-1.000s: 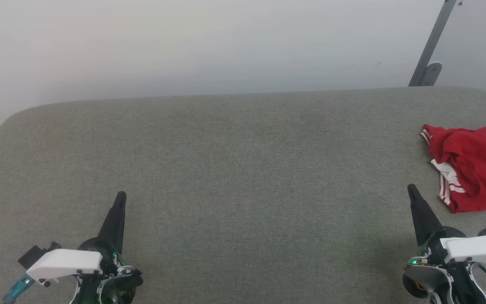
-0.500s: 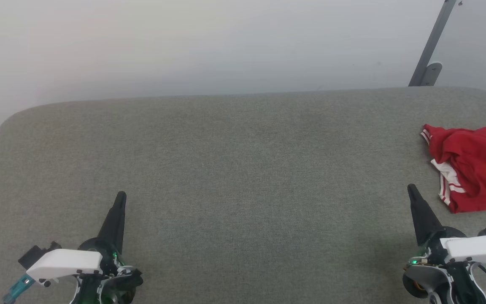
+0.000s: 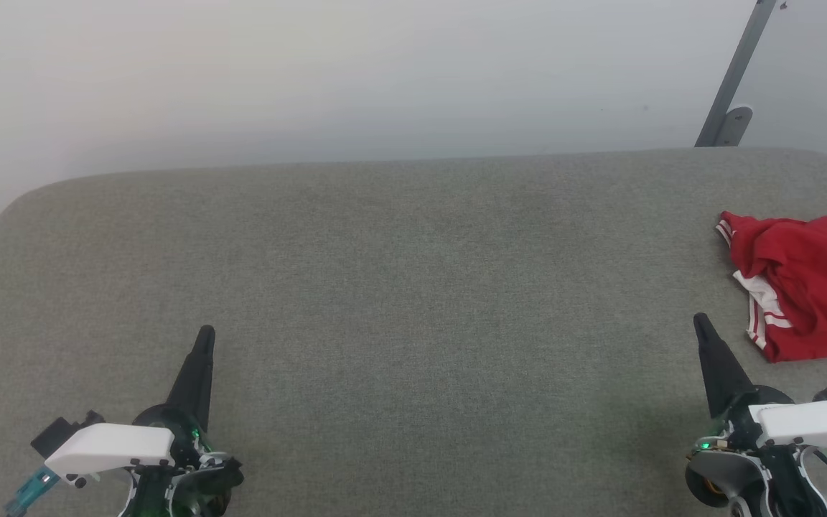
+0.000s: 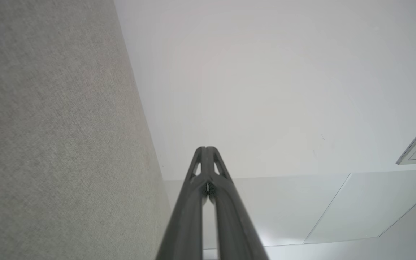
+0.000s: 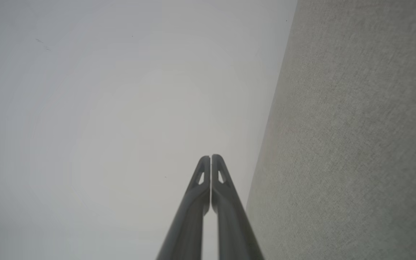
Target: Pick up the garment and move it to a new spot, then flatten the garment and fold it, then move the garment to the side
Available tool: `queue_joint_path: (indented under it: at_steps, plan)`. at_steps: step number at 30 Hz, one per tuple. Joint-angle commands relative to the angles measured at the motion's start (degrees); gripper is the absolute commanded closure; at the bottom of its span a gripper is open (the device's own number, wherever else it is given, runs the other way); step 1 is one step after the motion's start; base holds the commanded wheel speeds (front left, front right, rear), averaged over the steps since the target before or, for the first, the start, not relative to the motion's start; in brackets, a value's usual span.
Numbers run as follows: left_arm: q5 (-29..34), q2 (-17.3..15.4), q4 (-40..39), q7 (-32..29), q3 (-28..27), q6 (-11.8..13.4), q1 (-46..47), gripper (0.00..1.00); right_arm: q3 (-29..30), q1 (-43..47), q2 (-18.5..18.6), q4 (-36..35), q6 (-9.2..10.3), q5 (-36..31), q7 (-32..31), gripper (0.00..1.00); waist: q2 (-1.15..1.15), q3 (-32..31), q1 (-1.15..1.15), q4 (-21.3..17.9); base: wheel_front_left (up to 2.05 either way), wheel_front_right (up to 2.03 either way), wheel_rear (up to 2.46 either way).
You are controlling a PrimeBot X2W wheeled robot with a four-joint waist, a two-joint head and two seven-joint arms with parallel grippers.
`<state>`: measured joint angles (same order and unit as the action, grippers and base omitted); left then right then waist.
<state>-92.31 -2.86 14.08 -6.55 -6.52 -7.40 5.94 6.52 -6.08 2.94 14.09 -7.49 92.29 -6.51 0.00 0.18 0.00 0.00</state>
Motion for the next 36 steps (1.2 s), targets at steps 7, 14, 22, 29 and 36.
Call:
queue_joint_path:
  at_steps: [7, 14, 22, 29, 36]
  plan:
    - [-0.19, 0.14, -0.06, -0.16, -0.01, -0.17, 0.62, 1.0, 0.04, -0.25, -0.2, -0.14, 0.0, 0.24, -0.16, 1.0, 0.0, 0.0, 0.0, 0.0, 0.0, 0.0, 0.0]
    - [-0.19, 0.14, -0.05, -0.16, 0.0, -0.17, 0.62, 1.0, 0.05, -0.25, -0.2, -0.14, 0.0, 0.24, -0.16, 1.0, 0.0, 0.0, 0.0, 0.0, 0.0, 0.0, 0.0]
    - [-0.19, 0.13, -0.05, -0.16, -0.01, -0.17, 0.62, 1.0, 0.05, -0.25, -0.2, -0.14, 0.0, 0.24, -0.16, 1.0, 0.0, 0.0, 0.0, 0.0, 0.0, 0.0, 0.0]
    - [-0.19, 0.13, -0.05, -0.16, -0.01, -0.17, 0.62, 1.0, 0.05, -0.25, -0.2, -0.13, 0.0, 0.24, -0.16, 1.0, 0.0, 0.0, 0.0, 0.0, 0.0, 0.0, 0.0]
    - [-0.19, 0.14, -0.05, -0.16, 0.01, -0.17, 0.62, 1.0, 0.05, -0.25, -0.2, -0.13, 0.0, 0.24, -0.16, 1.0, 0.0, 0.0, 0.0, 0.0, 0.0, 0.0, 0.0]
